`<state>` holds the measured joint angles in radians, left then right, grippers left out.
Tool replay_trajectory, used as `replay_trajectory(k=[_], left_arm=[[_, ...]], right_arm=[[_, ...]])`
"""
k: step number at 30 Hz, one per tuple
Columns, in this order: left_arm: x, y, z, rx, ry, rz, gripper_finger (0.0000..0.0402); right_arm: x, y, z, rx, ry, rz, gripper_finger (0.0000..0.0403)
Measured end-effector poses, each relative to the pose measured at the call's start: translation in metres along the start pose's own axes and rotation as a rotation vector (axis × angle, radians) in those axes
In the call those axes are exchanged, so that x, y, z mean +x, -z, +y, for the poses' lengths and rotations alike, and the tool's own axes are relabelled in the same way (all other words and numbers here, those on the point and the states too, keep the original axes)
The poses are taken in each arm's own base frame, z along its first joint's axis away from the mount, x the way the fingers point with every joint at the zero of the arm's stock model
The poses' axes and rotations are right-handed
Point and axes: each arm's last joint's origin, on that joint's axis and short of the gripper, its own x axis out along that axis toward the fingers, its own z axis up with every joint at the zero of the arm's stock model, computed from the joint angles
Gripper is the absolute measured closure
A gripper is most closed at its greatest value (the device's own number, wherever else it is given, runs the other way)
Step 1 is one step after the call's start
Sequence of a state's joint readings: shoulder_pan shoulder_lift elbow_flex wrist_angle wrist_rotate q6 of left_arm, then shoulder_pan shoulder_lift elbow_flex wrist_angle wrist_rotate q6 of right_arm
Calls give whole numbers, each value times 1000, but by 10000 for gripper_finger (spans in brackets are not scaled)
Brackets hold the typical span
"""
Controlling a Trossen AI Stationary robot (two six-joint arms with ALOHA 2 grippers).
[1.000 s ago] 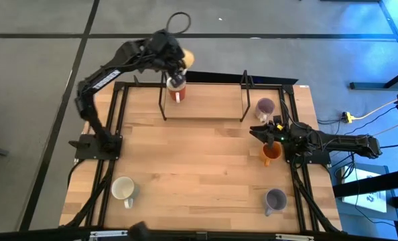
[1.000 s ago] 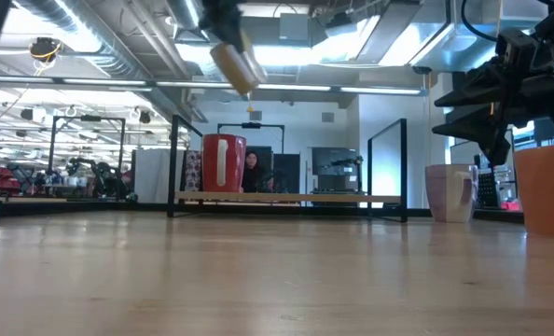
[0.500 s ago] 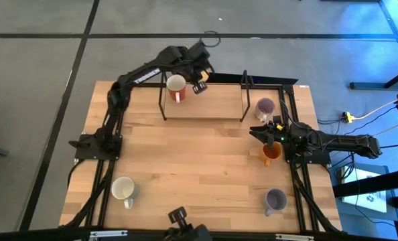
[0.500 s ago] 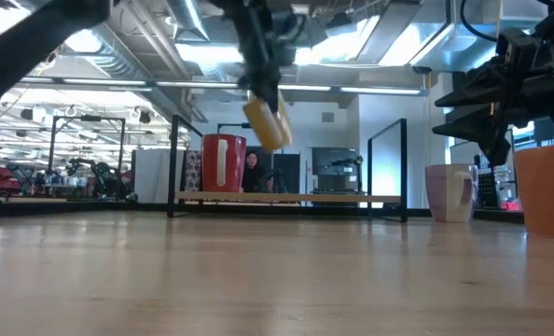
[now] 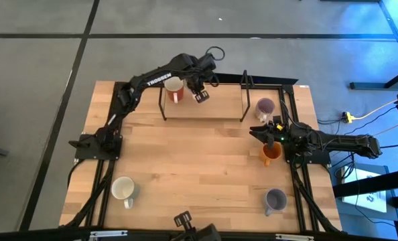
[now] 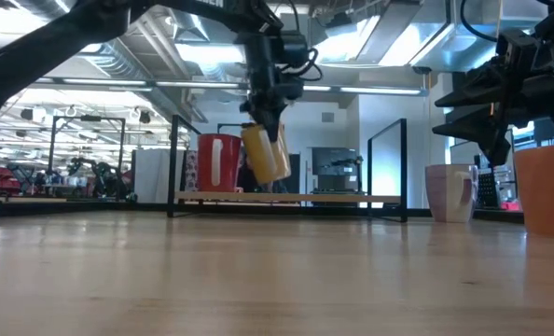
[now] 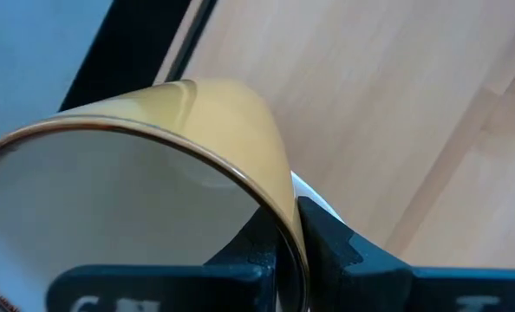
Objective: Place coffee mugs
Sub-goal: Put the yellow mug on the shelf
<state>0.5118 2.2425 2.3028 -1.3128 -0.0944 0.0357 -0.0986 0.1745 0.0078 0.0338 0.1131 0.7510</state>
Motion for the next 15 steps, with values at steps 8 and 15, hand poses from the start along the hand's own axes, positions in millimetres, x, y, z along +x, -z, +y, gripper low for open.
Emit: replay_trajectory(k=[8, 15], left_arm=[[15, 0, -1, 23, -4, 49, 378], [17, 3, -3, 35, -14, 79, 377]], right_arm=[[0, 0, 0, 0, 0, 0, 205], [0, 0, 0, 0, 0, 1, 205]])
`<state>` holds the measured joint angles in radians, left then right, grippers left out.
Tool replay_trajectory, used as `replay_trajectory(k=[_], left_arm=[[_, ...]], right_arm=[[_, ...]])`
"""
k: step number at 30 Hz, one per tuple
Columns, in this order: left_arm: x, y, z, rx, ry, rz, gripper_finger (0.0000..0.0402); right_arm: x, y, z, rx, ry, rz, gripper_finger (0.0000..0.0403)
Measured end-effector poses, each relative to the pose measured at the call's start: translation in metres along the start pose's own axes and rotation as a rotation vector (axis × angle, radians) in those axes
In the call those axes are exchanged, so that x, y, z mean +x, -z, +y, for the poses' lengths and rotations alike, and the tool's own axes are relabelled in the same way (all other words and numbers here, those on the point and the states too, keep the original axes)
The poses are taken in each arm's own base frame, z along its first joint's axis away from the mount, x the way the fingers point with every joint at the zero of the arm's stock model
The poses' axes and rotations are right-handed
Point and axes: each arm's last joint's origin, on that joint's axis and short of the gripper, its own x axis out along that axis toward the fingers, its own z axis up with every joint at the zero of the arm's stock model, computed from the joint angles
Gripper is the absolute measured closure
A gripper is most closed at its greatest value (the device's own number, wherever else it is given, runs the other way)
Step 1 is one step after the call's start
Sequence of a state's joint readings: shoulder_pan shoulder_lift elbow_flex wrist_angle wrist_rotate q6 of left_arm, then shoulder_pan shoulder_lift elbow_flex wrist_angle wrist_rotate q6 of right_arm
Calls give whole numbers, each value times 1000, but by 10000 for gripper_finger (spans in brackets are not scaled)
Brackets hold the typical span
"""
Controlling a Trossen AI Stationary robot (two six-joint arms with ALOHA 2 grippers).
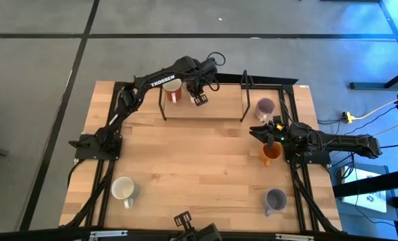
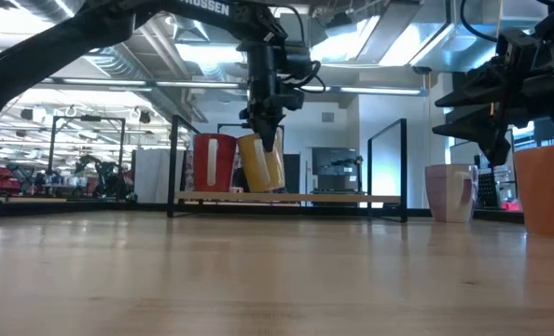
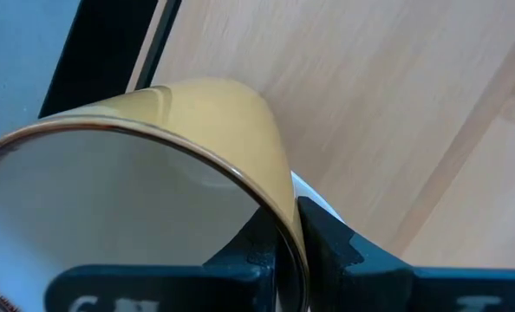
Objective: Place coffee mugs
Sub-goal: Put the yellow mug on the shelf
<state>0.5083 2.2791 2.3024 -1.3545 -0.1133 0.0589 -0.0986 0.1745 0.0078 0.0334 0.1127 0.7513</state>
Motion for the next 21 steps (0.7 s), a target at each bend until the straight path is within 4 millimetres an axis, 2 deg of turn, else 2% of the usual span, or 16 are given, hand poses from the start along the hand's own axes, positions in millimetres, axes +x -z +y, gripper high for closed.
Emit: replay_trajectory(k=[8, 17, 21], left_arm=[[0, 1, 0, 4, 12, 9, 374], [0, 2, 0, 4, 24, 13, 315], [0, 2, 0, 1, 17, 14, 304]], right_arm=[[0, 0, 0, 0, 0, 0, 205], [0, 0, 0, 0, 0, 0, 205], [0, 0, 0, 0, 0, 0, 205]])
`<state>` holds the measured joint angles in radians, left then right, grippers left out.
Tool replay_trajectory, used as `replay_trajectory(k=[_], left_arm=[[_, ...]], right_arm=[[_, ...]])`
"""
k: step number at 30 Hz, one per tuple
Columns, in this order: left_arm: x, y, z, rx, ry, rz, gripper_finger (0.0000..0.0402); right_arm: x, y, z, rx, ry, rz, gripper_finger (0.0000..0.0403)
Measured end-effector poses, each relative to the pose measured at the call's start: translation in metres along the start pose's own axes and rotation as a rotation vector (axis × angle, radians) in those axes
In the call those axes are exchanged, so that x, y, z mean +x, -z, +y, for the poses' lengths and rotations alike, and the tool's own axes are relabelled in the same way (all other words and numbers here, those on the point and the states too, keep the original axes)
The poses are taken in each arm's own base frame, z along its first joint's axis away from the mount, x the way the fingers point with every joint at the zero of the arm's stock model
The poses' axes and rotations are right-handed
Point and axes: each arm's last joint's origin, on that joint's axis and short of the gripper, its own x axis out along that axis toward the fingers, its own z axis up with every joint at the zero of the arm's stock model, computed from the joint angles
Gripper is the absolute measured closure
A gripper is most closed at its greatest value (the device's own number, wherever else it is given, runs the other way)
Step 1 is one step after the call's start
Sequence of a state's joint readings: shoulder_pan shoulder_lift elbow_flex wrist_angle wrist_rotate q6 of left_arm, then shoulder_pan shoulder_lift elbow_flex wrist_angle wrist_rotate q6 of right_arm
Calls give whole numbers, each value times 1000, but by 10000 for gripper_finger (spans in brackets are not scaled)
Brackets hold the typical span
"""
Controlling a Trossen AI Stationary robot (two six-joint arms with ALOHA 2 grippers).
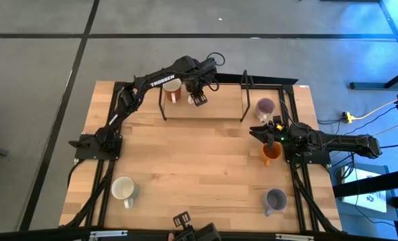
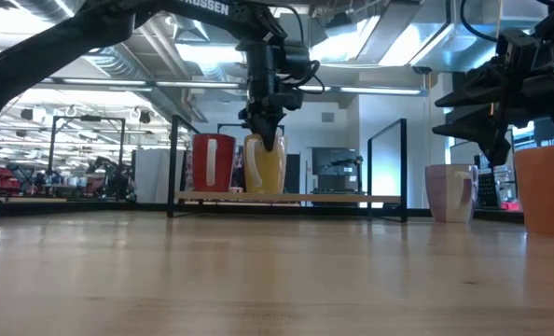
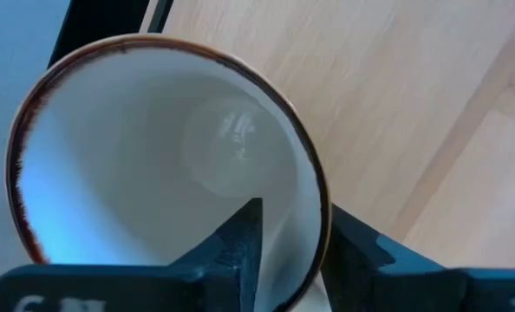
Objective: Place coffee mugs
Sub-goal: Put the yellow mug on the shelf
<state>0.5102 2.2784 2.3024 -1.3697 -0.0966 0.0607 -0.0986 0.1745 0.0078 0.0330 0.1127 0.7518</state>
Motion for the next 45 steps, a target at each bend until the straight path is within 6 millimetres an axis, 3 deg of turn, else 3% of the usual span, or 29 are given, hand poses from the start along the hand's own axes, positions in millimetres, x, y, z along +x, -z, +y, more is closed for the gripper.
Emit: replay_trajectory(k=[9, 17, 26, 45], left_arm=[[0, 0, 3, -76, -61, 2, 302], [-6, 0, 1, -68, 10, -5, 302], [-21, -5, 5, -44, 5, -91, 302], [-28, -24, 6, 55, -6, -303, 290]], right_arm=[[0, 0, 0, 0, 0, 0, 205], [0, 0, 0, 1, 0, 0, 205], [0, 0, 0, 2, 1, 1, 205], [5, 5, -4, 20, 56, 59, 205]])
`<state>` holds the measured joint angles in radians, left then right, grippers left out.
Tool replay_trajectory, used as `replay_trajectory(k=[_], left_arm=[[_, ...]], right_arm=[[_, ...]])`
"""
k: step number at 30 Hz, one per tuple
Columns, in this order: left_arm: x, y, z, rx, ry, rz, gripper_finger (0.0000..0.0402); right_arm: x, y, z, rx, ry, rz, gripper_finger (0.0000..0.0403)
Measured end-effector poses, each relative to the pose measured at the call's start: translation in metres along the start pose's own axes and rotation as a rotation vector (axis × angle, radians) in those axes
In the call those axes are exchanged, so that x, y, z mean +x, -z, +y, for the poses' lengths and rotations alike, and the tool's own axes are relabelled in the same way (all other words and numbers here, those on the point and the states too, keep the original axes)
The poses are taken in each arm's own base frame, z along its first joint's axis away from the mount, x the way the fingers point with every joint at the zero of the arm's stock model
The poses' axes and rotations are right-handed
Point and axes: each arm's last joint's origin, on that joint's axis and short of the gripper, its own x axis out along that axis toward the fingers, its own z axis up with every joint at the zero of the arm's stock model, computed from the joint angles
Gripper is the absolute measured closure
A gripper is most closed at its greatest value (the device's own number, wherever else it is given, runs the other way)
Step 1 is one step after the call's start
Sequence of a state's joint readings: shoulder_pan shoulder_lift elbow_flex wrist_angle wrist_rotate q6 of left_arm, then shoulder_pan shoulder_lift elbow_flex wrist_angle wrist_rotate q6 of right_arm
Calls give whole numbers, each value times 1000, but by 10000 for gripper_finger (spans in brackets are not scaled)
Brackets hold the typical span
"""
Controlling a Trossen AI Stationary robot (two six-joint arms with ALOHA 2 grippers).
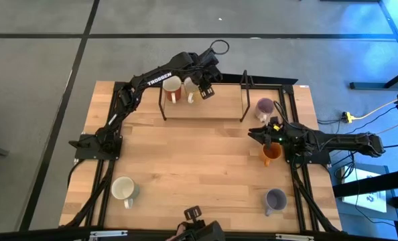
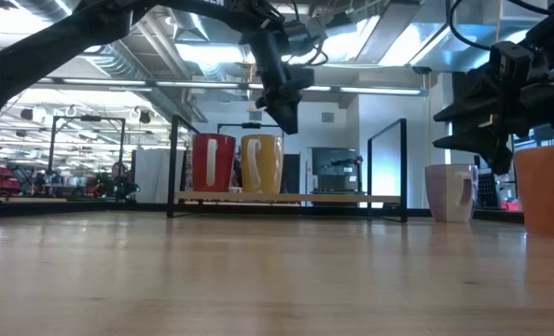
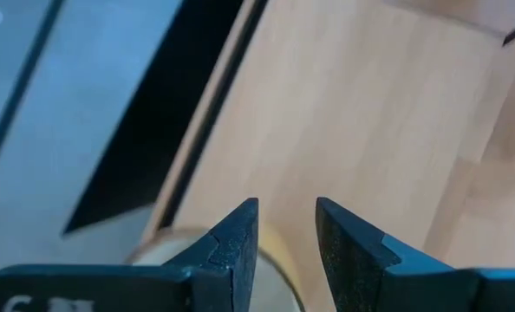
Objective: Place coffee mugs
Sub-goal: Put the yellow mug on the shelf, then put the light blue mug on the shelf
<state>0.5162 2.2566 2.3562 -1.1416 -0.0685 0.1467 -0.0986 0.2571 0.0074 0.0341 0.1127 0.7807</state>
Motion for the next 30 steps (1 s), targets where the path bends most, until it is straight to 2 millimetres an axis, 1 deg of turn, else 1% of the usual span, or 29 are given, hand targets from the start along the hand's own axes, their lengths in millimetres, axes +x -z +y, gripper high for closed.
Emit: replay_trajectory(k=[3, 7, 9, 12, 16, 21, 24, 27, 30], left_arm=[[3, -4, 0, 41, -19, -43, 289], [12, 3, 3, 64, -95, 21, 289], [14, 7, 7, 62, -103, 53, 289], [13, 12, 12, 57, -117, 97, 289], [12, 13, 13, 57, -158, 114, 289], [2, 5, 10, 59, -149, 60, 289], [-4, 0, 2, 69, -140, 13, 289], [-19, -4, -5, 76, -72, -41, 289], [-34, -8, -15, 83, 46, -113, 289]], right_arm=[[0, 0, 0, -1, 3, 3, 205], [0, 0, 0, -1, 2, 2, 205], [0, 0, 0, -1, 2, 1, 205], [0, 0, 0, -1, 2, 2, 205], [0, 0, 0, -1, 2, 1, 205], [0, 0, 0, -1, 3, -10, 205], [0, -1, 0, -10, 0, -13, 205], [0, -3, 2, -27, -1, -15, 205], [-2, -10, 9, -39, -24, -35, 205]])
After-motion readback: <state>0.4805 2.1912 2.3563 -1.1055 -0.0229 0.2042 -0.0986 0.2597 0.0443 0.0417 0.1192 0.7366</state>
